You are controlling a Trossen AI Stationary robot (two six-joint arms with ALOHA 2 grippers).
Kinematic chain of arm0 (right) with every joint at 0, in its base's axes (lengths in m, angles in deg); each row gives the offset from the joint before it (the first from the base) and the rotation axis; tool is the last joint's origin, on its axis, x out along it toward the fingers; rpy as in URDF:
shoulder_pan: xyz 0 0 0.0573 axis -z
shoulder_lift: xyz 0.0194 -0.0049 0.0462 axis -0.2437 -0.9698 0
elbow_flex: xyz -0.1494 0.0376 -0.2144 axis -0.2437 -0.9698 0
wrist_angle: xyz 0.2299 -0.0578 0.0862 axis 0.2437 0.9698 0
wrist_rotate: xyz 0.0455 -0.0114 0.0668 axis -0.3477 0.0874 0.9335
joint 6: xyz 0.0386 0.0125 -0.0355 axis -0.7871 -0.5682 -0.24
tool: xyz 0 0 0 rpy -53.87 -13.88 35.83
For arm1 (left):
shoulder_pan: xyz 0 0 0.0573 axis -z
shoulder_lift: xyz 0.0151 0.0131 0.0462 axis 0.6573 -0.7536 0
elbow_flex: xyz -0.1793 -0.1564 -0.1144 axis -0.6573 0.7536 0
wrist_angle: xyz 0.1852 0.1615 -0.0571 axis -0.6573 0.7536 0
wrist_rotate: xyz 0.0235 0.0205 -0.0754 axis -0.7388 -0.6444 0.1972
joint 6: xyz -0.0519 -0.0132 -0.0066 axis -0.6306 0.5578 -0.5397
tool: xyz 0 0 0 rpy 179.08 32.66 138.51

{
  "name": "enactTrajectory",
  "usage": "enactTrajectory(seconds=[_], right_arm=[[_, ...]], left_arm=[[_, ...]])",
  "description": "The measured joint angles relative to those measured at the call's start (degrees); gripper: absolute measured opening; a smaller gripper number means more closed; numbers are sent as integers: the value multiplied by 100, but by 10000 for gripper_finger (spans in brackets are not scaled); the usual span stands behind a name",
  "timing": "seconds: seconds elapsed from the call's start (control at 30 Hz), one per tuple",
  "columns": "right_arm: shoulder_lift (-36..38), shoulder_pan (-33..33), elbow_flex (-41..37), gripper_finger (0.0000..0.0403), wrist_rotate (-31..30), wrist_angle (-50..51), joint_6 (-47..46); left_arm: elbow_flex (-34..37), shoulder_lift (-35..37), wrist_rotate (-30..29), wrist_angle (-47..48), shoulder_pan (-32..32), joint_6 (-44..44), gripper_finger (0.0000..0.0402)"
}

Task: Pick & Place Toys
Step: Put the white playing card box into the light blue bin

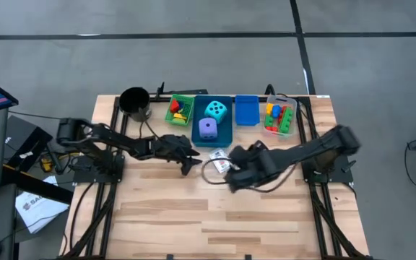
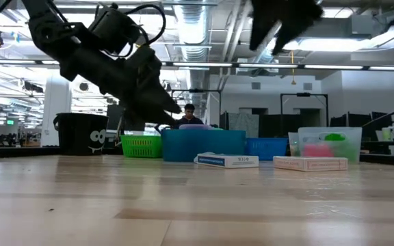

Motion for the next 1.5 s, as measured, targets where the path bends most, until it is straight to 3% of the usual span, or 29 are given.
enactTrajectory(seconds=[0.23,0.4,0.87,1.2,1.5], right_arm=[[1934,27,-3171,327,1388,-3572,-17],[2589,75,-4124,327,1590,-4229,-11],[2806,483,-4208,327,1652,-3545,1244],[2805,484,-4208,327,1693,-3511,1351],[2804,484,-4208,327,1803,-3514,1349]], left_arm=[[2,-110,-558,-257,0,-8,183],[-44,-326,-743,-514,37,-9,176],[-1140,-1884,-1238,-489,240,-160,170],[-1142,-2025,-1853,-302,203,-298,148],[-1142,-2025,-1896,-123,13,-293,127]])
